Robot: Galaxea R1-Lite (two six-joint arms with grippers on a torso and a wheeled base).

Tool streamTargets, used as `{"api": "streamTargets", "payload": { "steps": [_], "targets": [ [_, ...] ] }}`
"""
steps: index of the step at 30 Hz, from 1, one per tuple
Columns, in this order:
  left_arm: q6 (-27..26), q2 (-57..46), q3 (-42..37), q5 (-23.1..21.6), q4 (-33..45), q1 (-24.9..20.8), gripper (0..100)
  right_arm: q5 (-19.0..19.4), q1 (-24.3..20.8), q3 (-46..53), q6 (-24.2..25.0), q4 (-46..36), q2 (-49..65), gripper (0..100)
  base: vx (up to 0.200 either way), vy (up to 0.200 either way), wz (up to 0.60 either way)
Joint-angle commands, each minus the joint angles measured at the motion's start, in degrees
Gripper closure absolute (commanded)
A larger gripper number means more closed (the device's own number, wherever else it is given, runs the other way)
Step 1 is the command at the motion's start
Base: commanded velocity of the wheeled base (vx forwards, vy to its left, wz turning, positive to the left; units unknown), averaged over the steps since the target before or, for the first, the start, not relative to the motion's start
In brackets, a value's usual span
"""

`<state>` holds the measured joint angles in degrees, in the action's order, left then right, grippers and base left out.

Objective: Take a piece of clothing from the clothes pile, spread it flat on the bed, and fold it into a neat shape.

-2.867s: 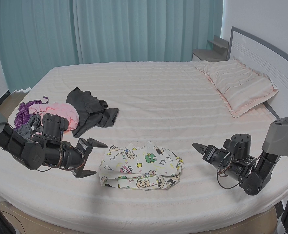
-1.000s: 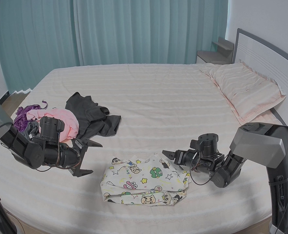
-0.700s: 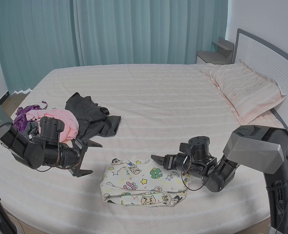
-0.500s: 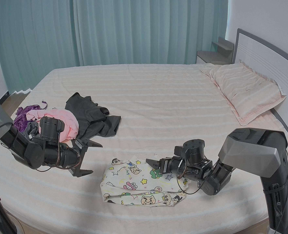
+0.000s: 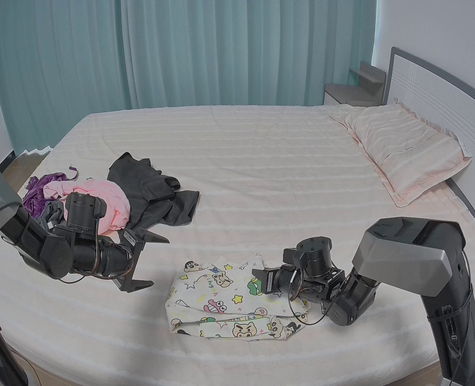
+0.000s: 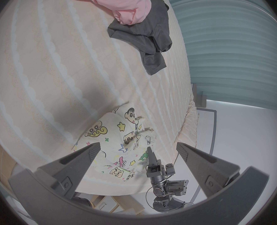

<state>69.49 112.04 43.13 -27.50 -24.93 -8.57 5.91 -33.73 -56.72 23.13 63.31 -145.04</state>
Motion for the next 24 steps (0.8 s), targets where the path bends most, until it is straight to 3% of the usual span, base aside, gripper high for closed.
{"api": "streamTargets", "payload": {
  "steps": [1,5,18,24],
  "targets": [
    [0.0,0.1,0.0,0.0,0.0,0.0,0,0.0,0.2,0.7,0.0,0.4,0.0,100,0.0,0.0,0.0],
    [0.0,0.1,0.0,0.0,0.0,0.0,0,-0.5,0.5,2.1,0.0,1.3,0.7,100,0.0,0.0,0.0],
    [-0.1,0.1,-0.1,0.0,0.0,0.0,0,-0.7,0.5,23.8,-0.1,13.0,9.3,100,0.0,0.0,0.0],
    [-0.1,0.1,-0.1,0.1,0.0,0.0,0,-1.1,0.7,27.6,0.0,14.6,9.7,100,0.0,0.0,0.0]
  ]
}}
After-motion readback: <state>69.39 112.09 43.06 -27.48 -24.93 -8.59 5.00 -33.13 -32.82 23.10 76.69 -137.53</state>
